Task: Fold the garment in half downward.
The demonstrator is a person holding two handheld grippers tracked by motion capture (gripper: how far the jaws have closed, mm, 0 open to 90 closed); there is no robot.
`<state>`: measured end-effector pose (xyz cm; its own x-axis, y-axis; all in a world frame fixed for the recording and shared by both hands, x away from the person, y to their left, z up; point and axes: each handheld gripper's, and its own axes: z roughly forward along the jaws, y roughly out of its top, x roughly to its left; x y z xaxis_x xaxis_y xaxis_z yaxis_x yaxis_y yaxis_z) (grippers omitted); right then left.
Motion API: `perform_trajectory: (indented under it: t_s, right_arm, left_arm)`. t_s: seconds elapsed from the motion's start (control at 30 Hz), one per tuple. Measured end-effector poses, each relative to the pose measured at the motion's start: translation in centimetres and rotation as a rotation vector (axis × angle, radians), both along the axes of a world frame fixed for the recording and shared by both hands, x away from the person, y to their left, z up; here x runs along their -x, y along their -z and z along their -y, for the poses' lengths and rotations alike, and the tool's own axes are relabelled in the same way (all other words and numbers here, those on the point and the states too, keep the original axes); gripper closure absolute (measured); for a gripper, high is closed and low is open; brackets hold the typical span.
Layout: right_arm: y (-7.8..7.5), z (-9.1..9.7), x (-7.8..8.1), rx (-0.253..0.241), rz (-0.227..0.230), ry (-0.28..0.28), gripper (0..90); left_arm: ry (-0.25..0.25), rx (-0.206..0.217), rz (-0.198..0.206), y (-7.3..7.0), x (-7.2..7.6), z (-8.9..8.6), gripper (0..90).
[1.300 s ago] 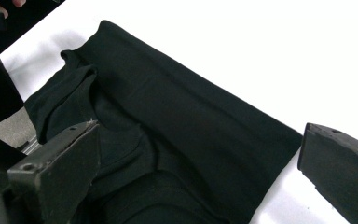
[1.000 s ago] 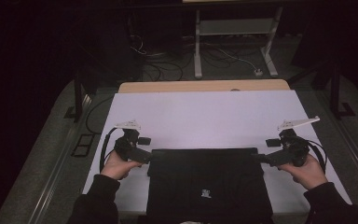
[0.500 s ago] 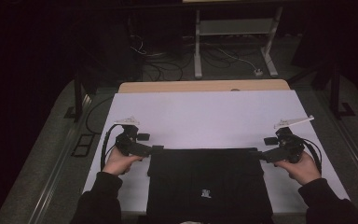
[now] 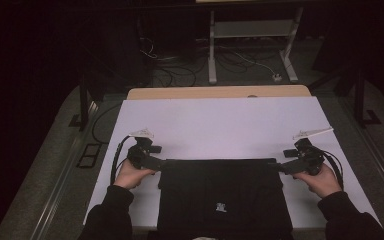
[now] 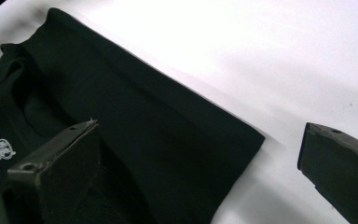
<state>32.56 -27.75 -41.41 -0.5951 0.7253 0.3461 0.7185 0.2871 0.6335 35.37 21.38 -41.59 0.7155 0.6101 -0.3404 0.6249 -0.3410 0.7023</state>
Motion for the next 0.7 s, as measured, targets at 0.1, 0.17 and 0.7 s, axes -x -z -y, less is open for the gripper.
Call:
perform_trajectory:
  t_s: [0.1, 0.17, 0.7]
  right_arm:
    - [0.3, 0.1, -0.1, 0.005, -0.005, 0.005, 0.0]
    - [0.4, 0.2, -0.2, 0.007, -0.005, 0.006, 0.0]
    - [1.9, 0.2, -1.2, 0.045, 0.016, 0.002, 3.3]
  left_arm:
    - [-0.007, 0.001, -0.005, 0.2, -0.1, -0.1, 0.0]
    - [-0.004, -0.002, -0.005, 0.2, 0.0, -0.1, 0.0]
    - [0.009, -0.048, -0.037, 1.4, -0.4, -0.3, 0.0]
